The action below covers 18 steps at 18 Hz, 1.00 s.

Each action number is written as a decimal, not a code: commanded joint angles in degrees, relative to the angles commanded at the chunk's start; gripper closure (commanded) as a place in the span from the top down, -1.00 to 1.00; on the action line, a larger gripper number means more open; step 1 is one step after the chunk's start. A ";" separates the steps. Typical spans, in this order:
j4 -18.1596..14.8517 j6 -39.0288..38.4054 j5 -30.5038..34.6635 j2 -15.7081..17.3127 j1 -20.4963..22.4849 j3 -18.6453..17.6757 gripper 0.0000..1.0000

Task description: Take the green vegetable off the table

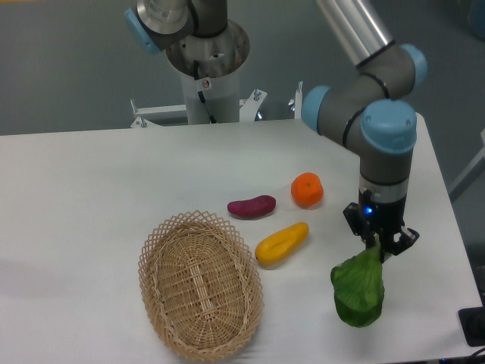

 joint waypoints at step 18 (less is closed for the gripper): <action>-1.67 -12.76 -0.28 5.11 -6.06 -0.62 -0.53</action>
